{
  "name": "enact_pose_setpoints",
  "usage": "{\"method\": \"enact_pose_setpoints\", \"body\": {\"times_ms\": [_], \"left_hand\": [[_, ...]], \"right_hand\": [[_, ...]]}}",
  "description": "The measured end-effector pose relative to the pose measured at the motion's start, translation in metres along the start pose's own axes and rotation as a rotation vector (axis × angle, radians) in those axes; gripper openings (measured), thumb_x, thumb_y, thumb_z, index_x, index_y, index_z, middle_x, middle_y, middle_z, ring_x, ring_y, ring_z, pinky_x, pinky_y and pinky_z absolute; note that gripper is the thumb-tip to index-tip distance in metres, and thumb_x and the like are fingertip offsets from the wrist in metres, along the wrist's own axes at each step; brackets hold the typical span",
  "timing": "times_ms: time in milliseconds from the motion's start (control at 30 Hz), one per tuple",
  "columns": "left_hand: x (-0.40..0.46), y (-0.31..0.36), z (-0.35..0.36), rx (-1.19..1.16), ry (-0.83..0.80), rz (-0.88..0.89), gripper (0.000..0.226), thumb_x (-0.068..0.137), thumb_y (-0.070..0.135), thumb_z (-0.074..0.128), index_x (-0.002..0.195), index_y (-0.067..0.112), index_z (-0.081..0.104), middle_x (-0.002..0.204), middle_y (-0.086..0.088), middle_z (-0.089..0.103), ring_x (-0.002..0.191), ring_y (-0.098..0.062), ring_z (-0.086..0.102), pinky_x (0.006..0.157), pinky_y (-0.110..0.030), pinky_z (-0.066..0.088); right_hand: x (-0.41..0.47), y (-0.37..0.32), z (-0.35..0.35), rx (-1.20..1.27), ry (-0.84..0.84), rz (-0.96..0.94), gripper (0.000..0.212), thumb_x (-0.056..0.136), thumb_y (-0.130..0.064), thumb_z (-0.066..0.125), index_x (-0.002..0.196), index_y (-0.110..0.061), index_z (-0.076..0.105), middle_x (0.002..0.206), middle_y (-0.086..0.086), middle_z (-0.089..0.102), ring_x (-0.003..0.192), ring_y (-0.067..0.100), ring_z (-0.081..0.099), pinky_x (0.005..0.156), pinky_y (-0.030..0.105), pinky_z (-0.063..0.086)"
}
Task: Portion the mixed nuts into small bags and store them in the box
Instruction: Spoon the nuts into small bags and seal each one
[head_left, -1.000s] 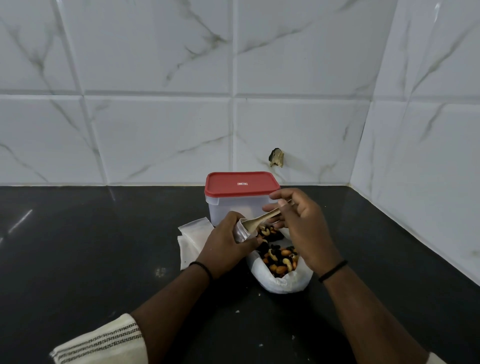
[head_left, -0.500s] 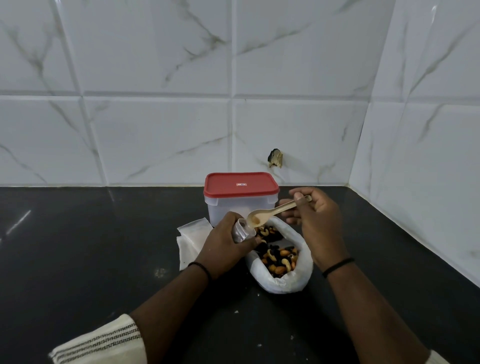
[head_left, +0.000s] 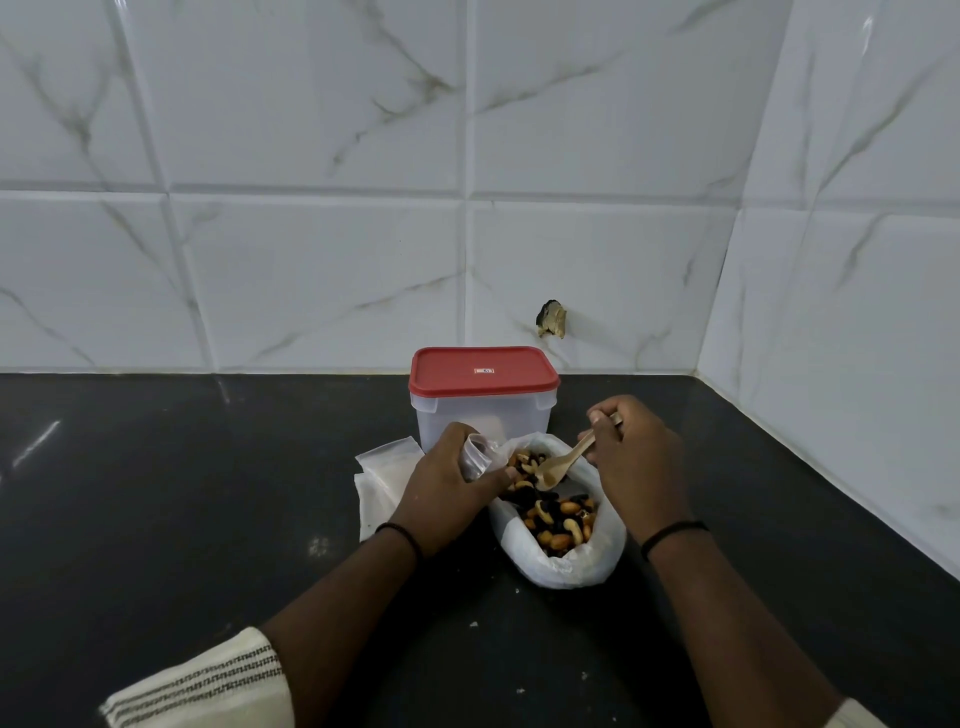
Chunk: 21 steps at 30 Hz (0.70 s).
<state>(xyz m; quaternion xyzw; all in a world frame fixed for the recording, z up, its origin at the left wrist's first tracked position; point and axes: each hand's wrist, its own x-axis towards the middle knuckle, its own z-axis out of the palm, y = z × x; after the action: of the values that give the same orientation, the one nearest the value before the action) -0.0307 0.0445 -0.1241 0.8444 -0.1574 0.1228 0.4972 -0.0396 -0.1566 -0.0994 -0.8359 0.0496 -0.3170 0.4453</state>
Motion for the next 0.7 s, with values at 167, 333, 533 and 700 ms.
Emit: {"method": "enact_pose_setpoints", "body": {"times_ms": [167, 333, 533, 700], "left_hand": [[-0.0003, 0.0009, 0.0002, 0.005, 0.004, 0.007, 0.032, 0.084, 0.032, 0.073, 0.104, 0.023, 0.051, 0.095, 0.011, 0.061, 0.086, -0.003, 0.059, 0.063, -0.010, 0.042], [0.0002, 0.0005, 0.0002, 0.002, 0.001, 0.006, 0.032, 0.085, 0.033, 0.072, 0.106, 0.022, 0.051, 0.098, 0.011, 0.060, 0.088, -0.004, 0.059, 0.066, -0.011, 0.043], [0.0004, -0.0001, 0.0001, -0.002, 0.009, 0.018, 0.031, 0.085, 0.033, 0.072, 0.105, 0.023, 0.051, 0.097, 0.013, 0.060, 0.087, -0.002, 0.058, 0.064, -0.008, 0.043], [0.0006, -0.0001, 0.0004, -0.007, 0.012, 0.023, 0.031, 0.085, 0.032, 0.072, 0.106, 0.021, 0.051, 0.096, 0.013, 0.060, 0.086, -0.001, 0.058, 0.064, -0.004, 0.042]], "right_hand": [[0.0011, 0.0022, -0.0003, 0.070, -0.085, 0.173, 0.016, 0.098, -0.021, 0.053, 0.086, -0.020, 0.064, 0.076, -0.001, 0.073, 0.058, 0.010, 0.069, 0.066, 0.034, 0.060], [0.0009, 0.0055, 0.0006, 0.126, -0.142, 0.308, 0.016, 0.097, -0.019, 0.055, 0.089, -0.019, 0.068, 0.077, 0.002, 0.073, 0.059, 0.013, 0.070, 0.057, 0.028, 0.058], [0.0038, 0.0081, -0.0003, 0.003, -0.196, 0.298, 0.016, 0.095, -0.025, 0.058, 0.086, -0.019, 0.069, 0.080, 0.000, 0.074, 0.075, 0.018, 0.069, 0.076, 0.038, 0.058], [0.0036, 0.0092, 0.0018, -0.047, -0.217, 0.292, 0.017, 0.096, -0.028, 0.058, 0.084, -0.018, 0.066, 0.081, 0.000, 0.073, 0.079, 0.016, 0.068, 0.078, 0.037, 0.056]]}}
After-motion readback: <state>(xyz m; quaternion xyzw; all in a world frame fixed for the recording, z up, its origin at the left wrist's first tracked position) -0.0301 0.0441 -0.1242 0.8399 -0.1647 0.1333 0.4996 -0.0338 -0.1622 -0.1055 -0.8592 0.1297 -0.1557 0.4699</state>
